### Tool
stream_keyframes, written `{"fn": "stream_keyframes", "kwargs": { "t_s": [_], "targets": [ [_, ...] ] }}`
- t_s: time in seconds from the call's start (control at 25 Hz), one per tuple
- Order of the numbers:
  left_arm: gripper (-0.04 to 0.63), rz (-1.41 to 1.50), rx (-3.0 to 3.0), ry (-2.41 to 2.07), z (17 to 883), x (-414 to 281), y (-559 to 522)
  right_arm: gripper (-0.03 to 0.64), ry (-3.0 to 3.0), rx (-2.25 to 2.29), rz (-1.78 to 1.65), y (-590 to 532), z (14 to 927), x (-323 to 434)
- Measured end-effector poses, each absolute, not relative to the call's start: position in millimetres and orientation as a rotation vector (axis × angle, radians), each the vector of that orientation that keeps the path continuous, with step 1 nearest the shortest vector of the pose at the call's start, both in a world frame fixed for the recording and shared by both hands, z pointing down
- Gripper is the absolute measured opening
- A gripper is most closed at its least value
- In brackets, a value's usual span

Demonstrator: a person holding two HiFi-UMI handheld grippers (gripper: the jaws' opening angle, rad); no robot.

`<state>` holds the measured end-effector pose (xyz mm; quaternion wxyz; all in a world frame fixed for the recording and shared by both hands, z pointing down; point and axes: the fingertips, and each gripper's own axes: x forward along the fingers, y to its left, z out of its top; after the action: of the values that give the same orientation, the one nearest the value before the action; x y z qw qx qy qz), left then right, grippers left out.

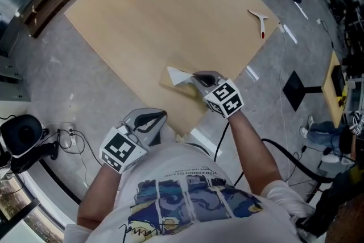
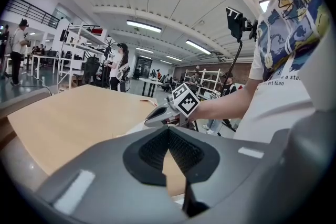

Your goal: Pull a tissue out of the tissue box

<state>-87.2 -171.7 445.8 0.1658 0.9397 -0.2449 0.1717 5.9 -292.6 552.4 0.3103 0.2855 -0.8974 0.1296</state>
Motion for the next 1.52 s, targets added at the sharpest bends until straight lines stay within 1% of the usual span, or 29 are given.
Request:
{"fn": "stream_keyframes", "kwargs": {
  "t_s": [0.76,1.52],
  "targets": [
    [0.003,0.457,2.704,-0.744,434.6,-75.1,-155.6,0.003,-2.435,0.759,0.202,-285.4,494.6,4.1],
    [0.002,0.44,2.714,-0.77,430.4,-45.7,-138.6,0.003,-2.509,0.747,0.043,-248.5,427.3,14.5]
  ]
}}
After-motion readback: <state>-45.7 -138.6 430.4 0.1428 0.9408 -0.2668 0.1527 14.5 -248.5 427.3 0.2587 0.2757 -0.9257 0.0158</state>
